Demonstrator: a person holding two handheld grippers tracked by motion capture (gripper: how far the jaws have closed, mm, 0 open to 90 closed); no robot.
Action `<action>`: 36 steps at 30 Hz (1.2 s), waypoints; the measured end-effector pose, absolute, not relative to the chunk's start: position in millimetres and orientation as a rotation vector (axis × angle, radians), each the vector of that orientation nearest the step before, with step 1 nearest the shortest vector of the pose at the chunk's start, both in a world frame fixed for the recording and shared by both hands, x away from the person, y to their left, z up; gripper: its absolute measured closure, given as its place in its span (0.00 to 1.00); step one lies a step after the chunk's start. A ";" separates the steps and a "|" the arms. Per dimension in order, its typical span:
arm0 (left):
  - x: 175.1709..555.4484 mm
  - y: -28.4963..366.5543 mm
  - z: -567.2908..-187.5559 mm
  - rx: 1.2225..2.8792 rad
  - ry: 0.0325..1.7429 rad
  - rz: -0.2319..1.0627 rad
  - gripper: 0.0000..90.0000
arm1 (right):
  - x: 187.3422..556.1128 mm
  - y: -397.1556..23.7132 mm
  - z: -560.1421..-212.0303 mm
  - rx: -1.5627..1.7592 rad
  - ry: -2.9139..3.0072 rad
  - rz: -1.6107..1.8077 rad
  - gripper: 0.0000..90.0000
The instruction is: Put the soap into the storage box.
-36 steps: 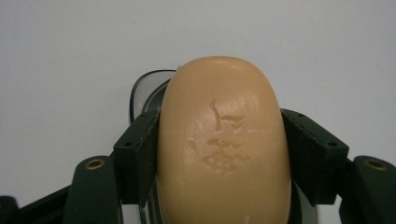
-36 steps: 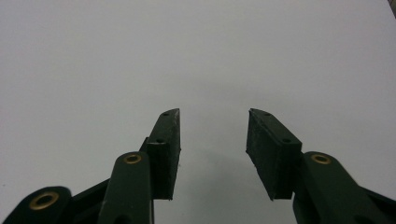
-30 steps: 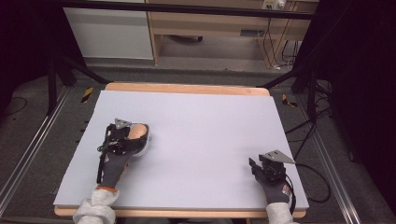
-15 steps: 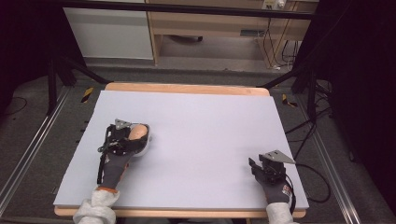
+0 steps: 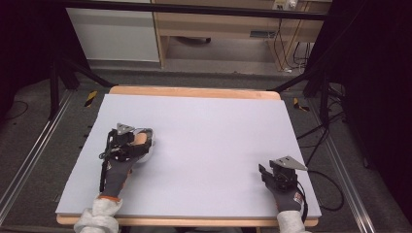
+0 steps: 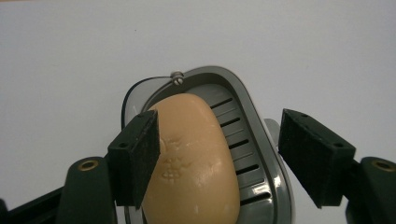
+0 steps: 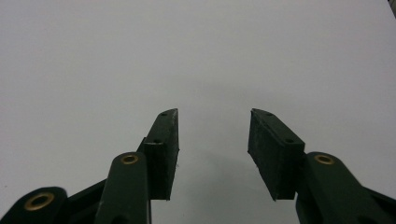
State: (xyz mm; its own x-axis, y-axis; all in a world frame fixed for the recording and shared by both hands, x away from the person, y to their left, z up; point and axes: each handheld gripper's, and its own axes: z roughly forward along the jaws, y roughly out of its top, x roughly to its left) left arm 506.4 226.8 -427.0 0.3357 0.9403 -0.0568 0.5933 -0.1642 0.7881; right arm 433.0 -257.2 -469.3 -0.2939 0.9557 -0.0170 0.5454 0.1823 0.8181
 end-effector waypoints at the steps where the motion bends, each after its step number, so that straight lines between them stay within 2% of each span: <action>1: 505.2 226.5 -426.2 1.857 1.344 0.597 0.32 | 432.9 -257.2 -469.2 1.405 1.919 0.985 0.58; 9: 489.6 230.0 -413.7 1.824 1.279 0.607 0.32 | 432.9 -258.5 -468.7 1.420 1.906 0.999 0.53; 18: 467.2 239.2 -414.9 1.837 1.246 0.620 0.28 | 433.3 -255.8 -471.0 1.426 1.897 0.967 0.43; 29: 445.8 251.6 -426.2 1.881 1.249 0.625 0.22 | 429.8 -260.7 -471.4 1.444 1.884 0.930 0.36; 36: 434.2 274.0 -436.3 1.872 1.266 0.648 0.22 | 430.8 -262.7 -474.8 1.470 1.893 0.908 0.33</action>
State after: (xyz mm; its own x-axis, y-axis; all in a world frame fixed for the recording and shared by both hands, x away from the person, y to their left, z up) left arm 434.2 274.0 -436.3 0.3770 0.9262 -0.0090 0.5345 -0.2096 0.8188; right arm 430.8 -262.7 -474.8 -0.2328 0.9721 -0.0304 0.5846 0.1648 0.7944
